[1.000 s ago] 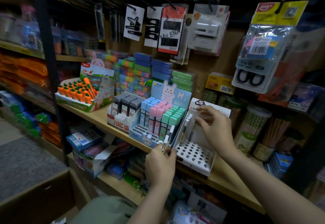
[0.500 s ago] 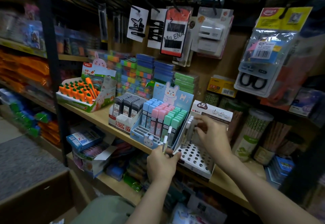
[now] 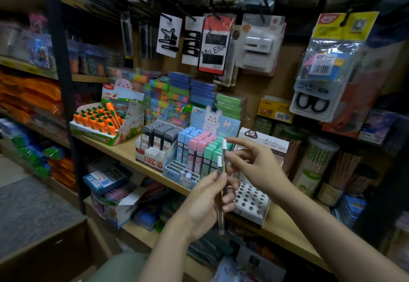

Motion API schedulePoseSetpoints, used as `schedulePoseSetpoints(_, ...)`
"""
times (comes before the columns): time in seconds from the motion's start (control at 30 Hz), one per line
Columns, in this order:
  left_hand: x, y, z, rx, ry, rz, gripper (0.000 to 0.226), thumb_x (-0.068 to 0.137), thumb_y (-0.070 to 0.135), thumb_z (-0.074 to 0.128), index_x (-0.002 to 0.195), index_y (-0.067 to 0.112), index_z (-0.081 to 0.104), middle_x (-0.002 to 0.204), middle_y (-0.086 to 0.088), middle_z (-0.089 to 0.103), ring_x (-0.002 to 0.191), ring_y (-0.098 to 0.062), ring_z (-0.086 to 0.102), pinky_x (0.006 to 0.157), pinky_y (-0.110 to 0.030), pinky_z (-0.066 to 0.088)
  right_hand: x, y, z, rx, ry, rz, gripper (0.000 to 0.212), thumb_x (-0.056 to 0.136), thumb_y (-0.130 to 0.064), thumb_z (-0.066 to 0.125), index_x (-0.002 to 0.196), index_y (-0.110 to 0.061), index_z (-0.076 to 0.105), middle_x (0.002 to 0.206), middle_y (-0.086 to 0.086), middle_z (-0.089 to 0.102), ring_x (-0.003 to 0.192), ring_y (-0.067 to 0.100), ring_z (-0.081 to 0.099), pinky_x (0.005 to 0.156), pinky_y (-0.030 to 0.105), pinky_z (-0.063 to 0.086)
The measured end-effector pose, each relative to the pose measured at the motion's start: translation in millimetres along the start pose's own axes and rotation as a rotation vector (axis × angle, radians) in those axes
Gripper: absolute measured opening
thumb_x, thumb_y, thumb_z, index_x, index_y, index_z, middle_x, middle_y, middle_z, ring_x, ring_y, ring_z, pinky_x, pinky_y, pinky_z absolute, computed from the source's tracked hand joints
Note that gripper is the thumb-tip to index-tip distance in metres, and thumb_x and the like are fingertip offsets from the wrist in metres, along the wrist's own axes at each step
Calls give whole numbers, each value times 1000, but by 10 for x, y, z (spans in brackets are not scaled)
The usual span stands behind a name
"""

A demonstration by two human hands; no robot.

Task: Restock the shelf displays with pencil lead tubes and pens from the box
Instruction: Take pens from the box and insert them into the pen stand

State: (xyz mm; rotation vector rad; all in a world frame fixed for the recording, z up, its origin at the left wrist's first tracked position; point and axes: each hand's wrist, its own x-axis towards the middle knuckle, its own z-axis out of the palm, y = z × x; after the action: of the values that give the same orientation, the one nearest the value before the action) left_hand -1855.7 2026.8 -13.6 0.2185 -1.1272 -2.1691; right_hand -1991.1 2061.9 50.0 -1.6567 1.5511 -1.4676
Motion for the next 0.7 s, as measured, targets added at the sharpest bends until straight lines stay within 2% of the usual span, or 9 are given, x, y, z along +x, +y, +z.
schedulePoseSetpoints(0.13, -3, -20, -15, 66, 19, 0, 24, 102, 16, 43, 121, 8, 55, 82, -4, 61, 59, -10, 45, 54, -22, 41, -32, -34, -10, 42, -21, -17, 33, 87, -10, 71, 118, -18, 64, 85, 6, 76, 76, 16, 73, 70, 21, 57)
schedulePoseSetpoints(0.27, 57, -90, -31, 241, 164, 6, 27, 101, 26, 46, 122, 24, 63, 105, -5, 71, 91, -18, 67, 81, -33, 57, -43, 0, -116, -56, 113, -76, 35, 83, -9, 74, 112, -25, 63, 83, 0, 75, 78, 8, 72, 70, 20, 57)
schedulePoseSetpoints(0.33, 92, -112, -76, 438, 348, 61, 29, 102, 33, 41, 127, 37, 56, 101, 0, 69, 86, -14, 65, 75, -28, 56, -17, 58, -262, -183, 262, -158, 38, 84, -11, 74, 114, -30, 61, 84, -6, 74, 81, 2, 70, 73, 18, 56)
schedulePoseSetpoints(0.4, 102, -113, -93, 545, 438, 83, 32, 103, 39, 37, 133, 38, 48, 91, -3, 63, 74, -14, 60, 64, -25, 52, -1, 135, -383, -339, 372, -242, 37, 85, -13, 74, 114, -31, 60, 84, -17, 70, 83, -7, 67, 73, 9, 51)
schedulePoseSetpoints(0.47, 108, -141, -91, 597, 453, 14, 36, 102, 47, 31, 129, 32, 50, 105, -13, 61, 103, -30, 61, 88, -39, 52, 1, 254, -412, -390, 393, -248, 38, 86, -12, 73, 114, -33, 59, 85, -19, 69, 83, -9, 66, 74, 8, 52)
schedulePoseSetpoints(0.53, 101, -159, -81, 587, 482, -44, 38, 104, 45, 28, 107, 23, 59, 125, -19, 57, 126, -40, 46, 105, -49, 40, 8, 392, -379, -381, 389, -226, 38, 87, -12, 71, 115, -33, 58, 88, -15, 71, 83, -4, 69, 78, 18, 57)
schedulePoseSetpoints(0.6, 107, -178, -72, 610, 496, -48, 34, 105, 34, 32, 101, 19, 62, 128, -17, 57, 122, -34, 52, 101, -44, 44, 26, 507, -335, -350, 407, -226, 38, 87, -12, 70, 114, -36, 57, 88, -14, 71, 83, -2, 70, 79, 20, 57)
schedulePoseSetpoints(0.63, 108, -187, -76, 625, 487, -23, 30, 105, 30, 35, 106, 18, 63, 116, -13, 63, 106, -27, 61, 88, -37, 50, 38, 547, -319, -330, 415, -231, 39, 87, -11, 70, 113, -38, 57, 87, -15, 71, 82, -3, 70, 77, 17, 57)
schedulePoseSetpoints(0.7, 104, -190, -105, 616, 489, 23, 22, 102, 28, 44, 112, 27, 63, 87, 0, 62, 74, -14, 56, 63, -26, 48, 58, 609, -292, -305, 424, -233, 42, 87, -11, 71, 110, -43, 56, 86, -17, 70, 80, -4, 69, 74, 11, 54)
